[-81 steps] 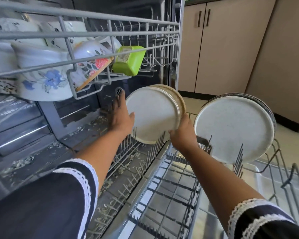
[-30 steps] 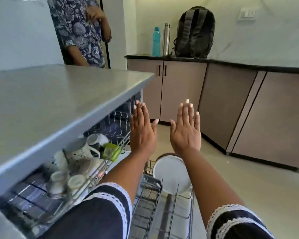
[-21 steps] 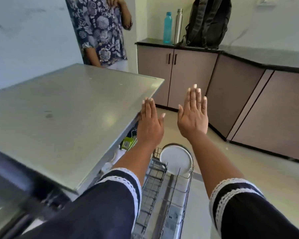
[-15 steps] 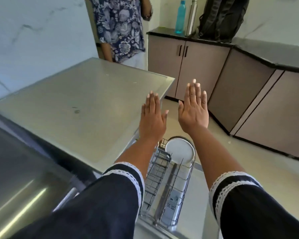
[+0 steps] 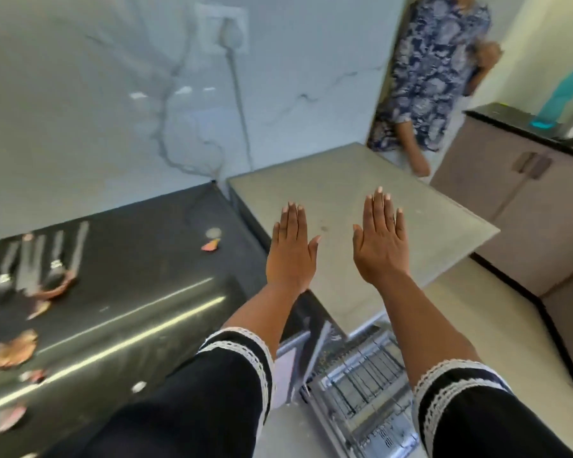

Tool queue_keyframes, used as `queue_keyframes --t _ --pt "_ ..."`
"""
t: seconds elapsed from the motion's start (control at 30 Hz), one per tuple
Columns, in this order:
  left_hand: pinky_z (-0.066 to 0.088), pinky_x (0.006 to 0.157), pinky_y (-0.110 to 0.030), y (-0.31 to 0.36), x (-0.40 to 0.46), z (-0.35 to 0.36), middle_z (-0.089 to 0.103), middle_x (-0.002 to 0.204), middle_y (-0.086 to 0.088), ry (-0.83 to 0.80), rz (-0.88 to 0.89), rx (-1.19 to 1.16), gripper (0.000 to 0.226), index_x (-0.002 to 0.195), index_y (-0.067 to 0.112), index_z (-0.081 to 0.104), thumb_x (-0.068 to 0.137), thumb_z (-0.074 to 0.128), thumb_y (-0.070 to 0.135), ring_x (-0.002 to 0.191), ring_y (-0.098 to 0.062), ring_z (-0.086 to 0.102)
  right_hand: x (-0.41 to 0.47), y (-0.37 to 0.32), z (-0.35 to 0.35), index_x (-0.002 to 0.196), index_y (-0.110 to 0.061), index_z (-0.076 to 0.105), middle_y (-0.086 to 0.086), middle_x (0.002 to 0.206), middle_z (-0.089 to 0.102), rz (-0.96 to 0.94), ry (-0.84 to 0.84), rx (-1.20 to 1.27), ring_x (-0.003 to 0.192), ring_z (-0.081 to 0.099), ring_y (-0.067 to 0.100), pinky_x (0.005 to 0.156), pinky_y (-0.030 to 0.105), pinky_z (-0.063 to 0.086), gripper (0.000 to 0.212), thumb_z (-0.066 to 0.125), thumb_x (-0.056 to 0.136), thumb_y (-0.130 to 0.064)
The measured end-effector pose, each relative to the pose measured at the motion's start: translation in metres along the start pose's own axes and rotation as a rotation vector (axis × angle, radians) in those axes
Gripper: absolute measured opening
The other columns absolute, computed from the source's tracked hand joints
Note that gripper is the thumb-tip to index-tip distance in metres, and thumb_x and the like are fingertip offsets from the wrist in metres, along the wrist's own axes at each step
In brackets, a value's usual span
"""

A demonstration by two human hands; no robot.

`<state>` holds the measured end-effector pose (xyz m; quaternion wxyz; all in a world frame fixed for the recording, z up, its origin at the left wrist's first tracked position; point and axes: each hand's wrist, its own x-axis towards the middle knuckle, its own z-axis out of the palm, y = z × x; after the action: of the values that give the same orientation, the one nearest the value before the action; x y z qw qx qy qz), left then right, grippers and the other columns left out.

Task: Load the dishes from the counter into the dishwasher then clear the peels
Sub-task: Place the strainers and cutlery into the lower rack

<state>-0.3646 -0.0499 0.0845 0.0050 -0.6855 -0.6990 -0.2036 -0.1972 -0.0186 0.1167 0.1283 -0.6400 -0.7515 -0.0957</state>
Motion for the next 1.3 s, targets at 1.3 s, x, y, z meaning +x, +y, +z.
queue_keyframes --t 1.3 --pt "0.039 0.093 -0.031 -0.463 -0.254 -0.192 0.055 0.128 -0.009 0.476 -1.203 -0.492 0.040 0.134 0.009 0.049 0.098 0.051 0.026 0.117 -0.025 0.052 -0.085 -0.615 0.007 0.137 -0.004 0.044 0.019 0.136 0.051 -0.609 -0.763 0.666 0.125 0.048 0.033 0.102 0.043 0.038 0.045 0.033 0.105 -0.033"
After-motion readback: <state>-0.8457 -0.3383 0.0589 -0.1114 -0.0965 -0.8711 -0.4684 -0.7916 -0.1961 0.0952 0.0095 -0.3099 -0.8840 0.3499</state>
